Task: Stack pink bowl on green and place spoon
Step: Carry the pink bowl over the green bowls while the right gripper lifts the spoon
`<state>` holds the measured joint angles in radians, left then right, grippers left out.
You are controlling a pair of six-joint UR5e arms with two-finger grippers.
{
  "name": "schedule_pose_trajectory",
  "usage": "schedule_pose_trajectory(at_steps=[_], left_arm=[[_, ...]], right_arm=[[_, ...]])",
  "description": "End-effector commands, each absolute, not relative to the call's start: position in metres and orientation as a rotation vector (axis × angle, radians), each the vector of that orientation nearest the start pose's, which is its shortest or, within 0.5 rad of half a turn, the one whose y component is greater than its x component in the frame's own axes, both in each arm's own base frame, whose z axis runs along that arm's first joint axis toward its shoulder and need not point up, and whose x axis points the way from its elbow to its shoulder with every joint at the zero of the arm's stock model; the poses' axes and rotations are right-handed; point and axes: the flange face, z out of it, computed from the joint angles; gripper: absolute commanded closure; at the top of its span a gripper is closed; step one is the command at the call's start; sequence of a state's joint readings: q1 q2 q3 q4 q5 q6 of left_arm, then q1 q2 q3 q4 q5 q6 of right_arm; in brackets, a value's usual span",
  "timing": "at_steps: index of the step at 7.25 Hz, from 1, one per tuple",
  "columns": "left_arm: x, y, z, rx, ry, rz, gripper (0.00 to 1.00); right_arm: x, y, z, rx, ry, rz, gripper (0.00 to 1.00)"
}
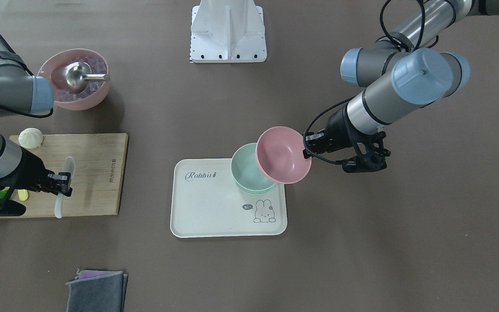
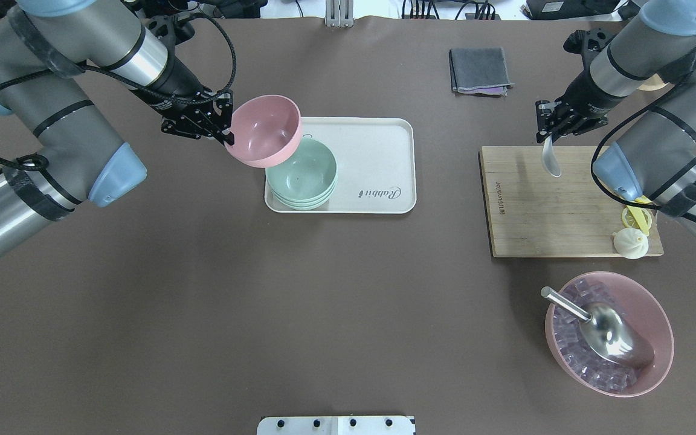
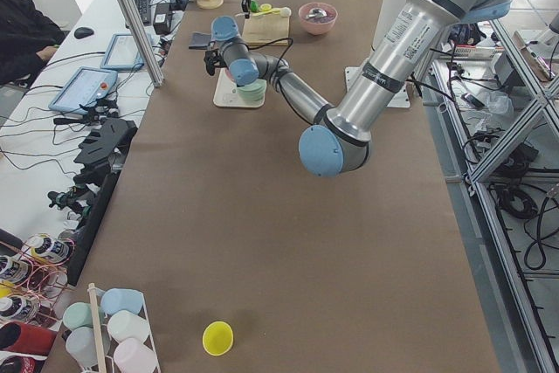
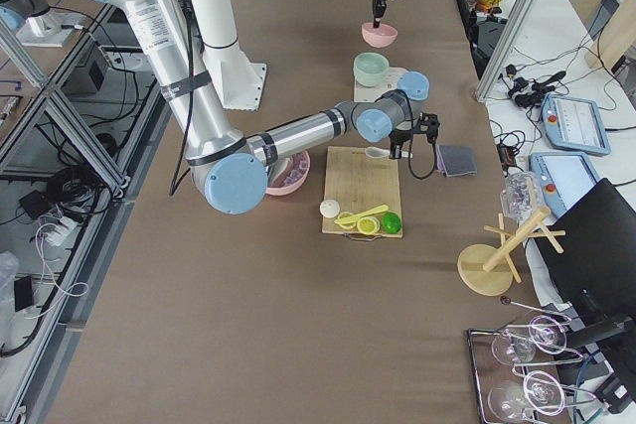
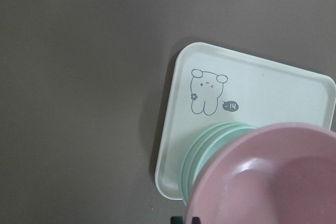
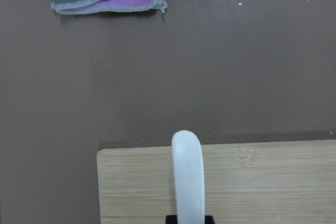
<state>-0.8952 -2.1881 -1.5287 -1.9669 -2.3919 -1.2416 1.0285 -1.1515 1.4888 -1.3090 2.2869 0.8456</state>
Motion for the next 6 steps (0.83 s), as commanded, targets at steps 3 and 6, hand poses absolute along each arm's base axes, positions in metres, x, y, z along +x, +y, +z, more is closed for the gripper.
schedule_pose_trajectory(at_steps=[3, 6], left_arm=[[0.428, -0.548, 0.252, -0.102, 1.191, -0.024, 1.0], [0.45, -0.544, 0.251, -0.059, 1.192, -0.023, 1.0]], right_arm=[[-0.289, -0.611, 0.408, 0.01, -0.914, 0.076, 1.0], [-0.288, -0.612, 0.408, 0.01, -0.915, 0.083, 1.0]])
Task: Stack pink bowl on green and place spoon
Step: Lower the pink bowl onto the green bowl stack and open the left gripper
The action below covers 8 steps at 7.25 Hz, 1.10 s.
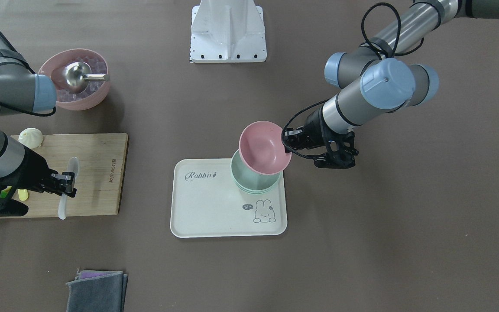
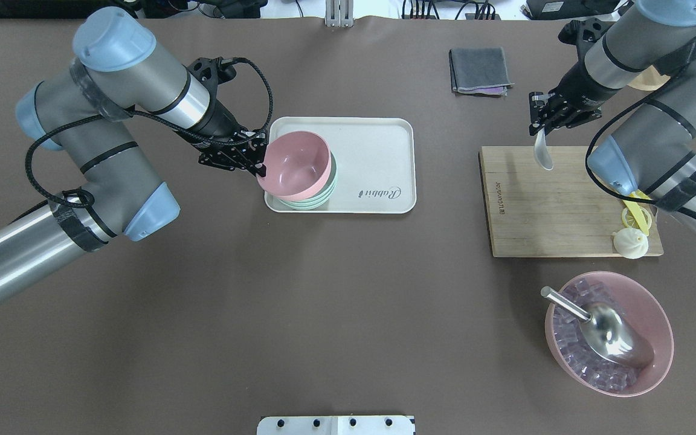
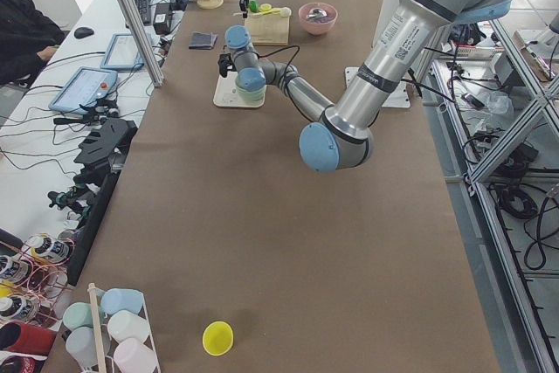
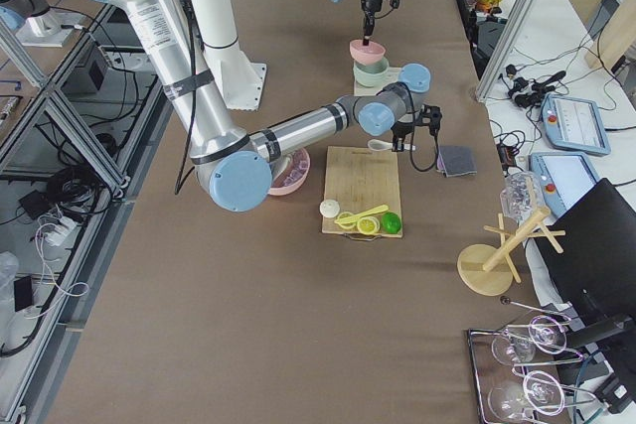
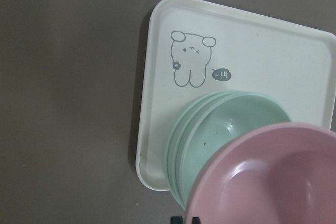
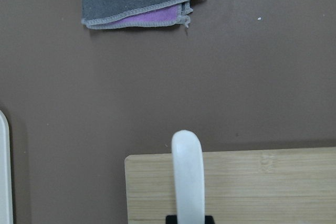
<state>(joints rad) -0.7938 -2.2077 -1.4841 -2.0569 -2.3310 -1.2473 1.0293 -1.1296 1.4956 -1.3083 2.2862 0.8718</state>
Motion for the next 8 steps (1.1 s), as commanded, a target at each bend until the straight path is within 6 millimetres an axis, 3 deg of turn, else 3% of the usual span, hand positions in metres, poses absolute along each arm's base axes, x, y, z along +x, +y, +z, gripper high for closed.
schedule_pose_trajectory(at_steps=[1, 8], left_arm=[[0.451, -0.545, 0.254, -0.062, 1.188, -0.025, 1.0], [0.46, -0.558, 0.253, -0.039, 1.169, -0.052, 1.0]], right_arm=[[-0.288, -0.612, 0.408, 0.01, -0.915, 0.083, 1.0], [-0.288, -0.611, 0.409, 0.01, -0.915, 0.083, 1.0]])
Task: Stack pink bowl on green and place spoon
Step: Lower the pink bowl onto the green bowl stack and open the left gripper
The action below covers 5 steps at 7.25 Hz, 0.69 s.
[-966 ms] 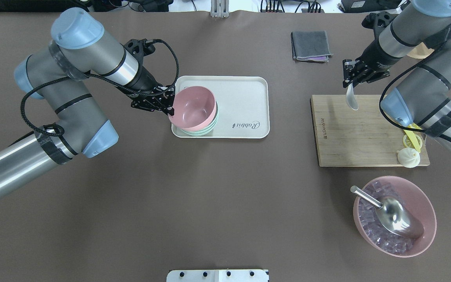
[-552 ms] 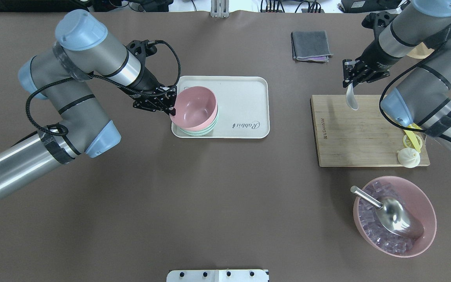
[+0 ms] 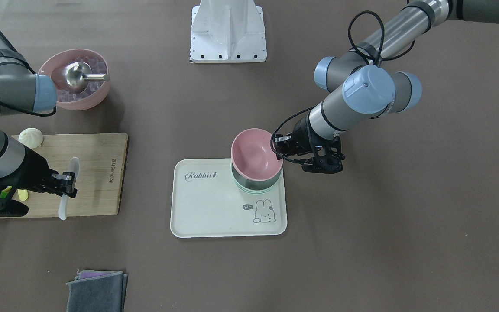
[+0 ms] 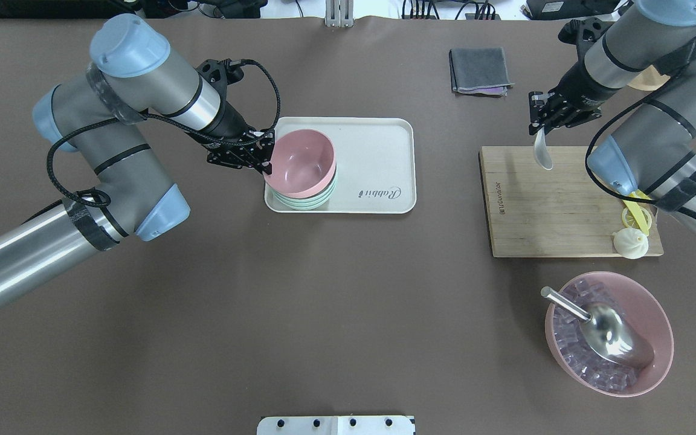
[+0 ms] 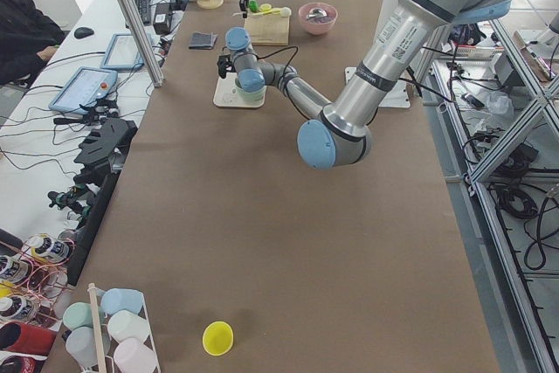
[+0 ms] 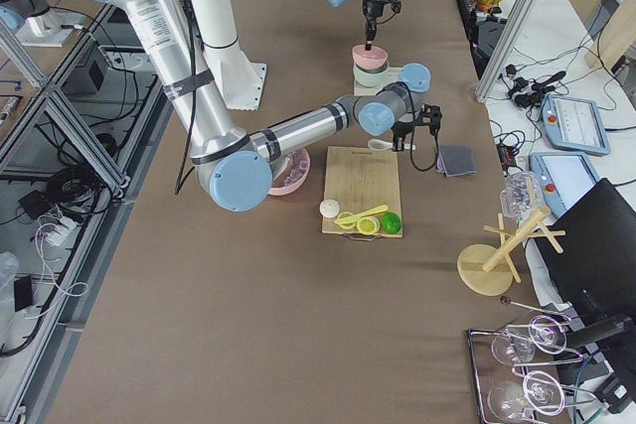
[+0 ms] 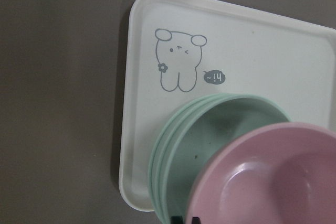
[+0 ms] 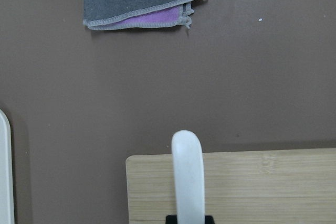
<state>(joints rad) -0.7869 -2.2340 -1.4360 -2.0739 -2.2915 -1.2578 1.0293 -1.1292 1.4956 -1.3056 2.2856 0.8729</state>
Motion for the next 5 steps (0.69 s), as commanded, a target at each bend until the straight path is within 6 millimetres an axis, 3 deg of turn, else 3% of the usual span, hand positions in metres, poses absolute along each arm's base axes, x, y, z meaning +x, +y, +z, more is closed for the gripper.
schedule_pose_trajectory(at_steps=[1, 3, 4, 5], left_arm=[[0.4598, -0.5577, 0.2516, -0.038, 1.17, -0.052, 1.0], [0.4615, -0.5595, 0.2547, -0.042, 1.164, -0.056, 1.0], [0.462, -0.5601, 0.2519, -0.039, 1.167, -0.054, 0.3], [0.4621, -0.5612, 0.2489, -0.028, 1.167, -0.057, 0.02]], right_arm=[[-0.2883, -0.6112, 0.4089, 0.01, -0.915, 0.083, 1.0], [-0.2883, -0.6112, 0.4087, 0.011, -0.916, 0.082, 1.0], [-0.2883, -0.6112, 0.4087, 0.011, -0.916, 0.082, 1.0], [-0.2883, -0.6112, 0.4087, 0.011, -0.916, 0.082, 1.0]])
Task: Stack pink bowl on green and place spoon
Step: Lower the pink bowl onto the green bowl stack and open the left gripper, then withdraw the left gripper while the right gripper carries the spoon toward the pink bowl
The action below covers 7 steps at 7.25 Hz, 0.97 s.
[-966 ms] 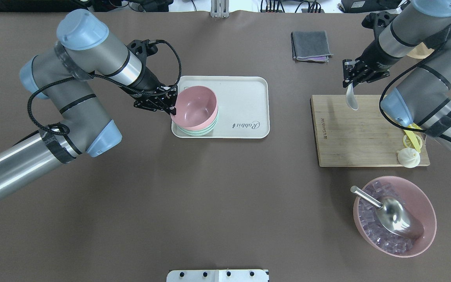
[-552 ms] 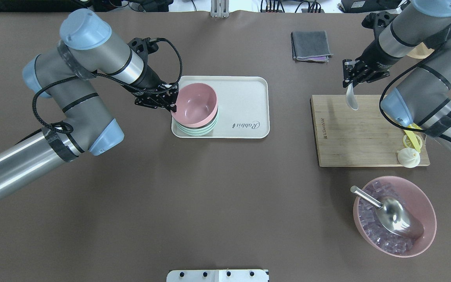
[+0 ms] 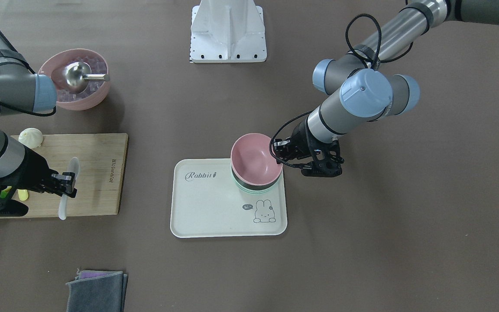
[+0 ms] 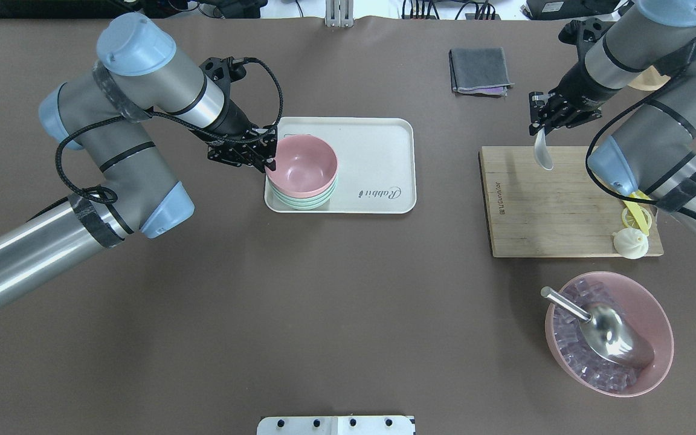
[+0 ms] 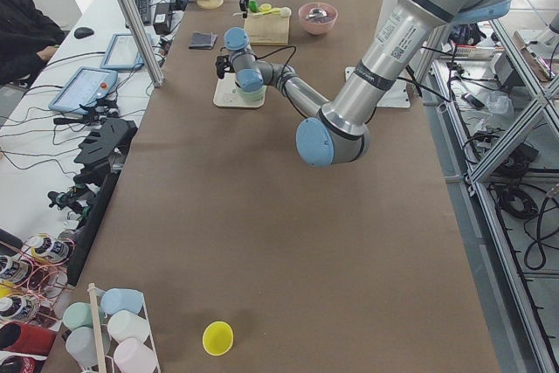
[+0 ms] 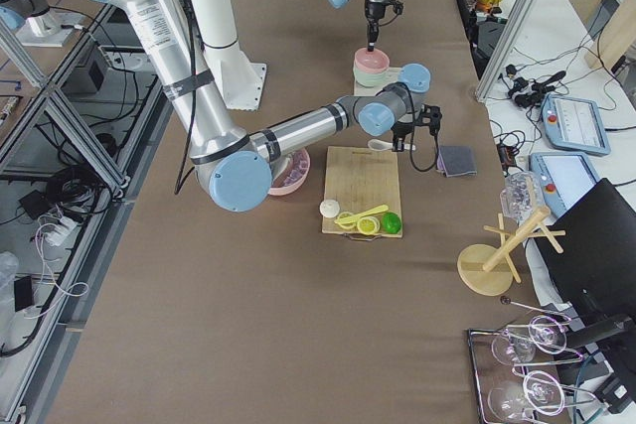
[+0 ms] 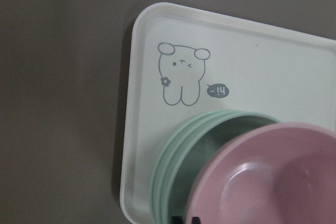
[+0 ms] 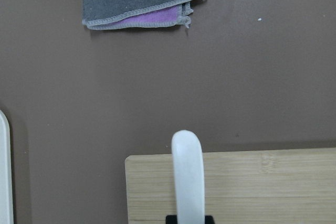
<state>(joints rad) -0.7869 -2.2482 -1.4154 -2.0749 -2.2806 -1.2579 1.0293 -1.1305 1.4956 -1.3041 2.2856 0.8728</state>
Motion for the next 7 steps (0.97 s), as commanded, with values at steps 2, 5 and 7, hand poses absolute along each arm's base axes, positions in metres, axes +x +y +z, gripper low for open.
schedule_pose_trajectory(at_steps=[2, 5, 7], left_arm=[[0.458, -0.562, 0.241, -0.013, 1.175, -0.07, 0.02], [0.299, -0.621, 0.244, -0.037, 1.216, -0.328, 0.03], [0.18, -0.606, 0.353, 0.089, 1.142, -0.292, 0.03]], right_arm=[[-0.288, -0.61, 0.401, 0.02, -0.926, 0.077, 1.0], [-0.309, -0.622, 0.265, 0.001, -1.082, 0.165, 1.0], [-0.391, -0.591, 0.172, -0.023, -1.13, 0.228, 1.0]])
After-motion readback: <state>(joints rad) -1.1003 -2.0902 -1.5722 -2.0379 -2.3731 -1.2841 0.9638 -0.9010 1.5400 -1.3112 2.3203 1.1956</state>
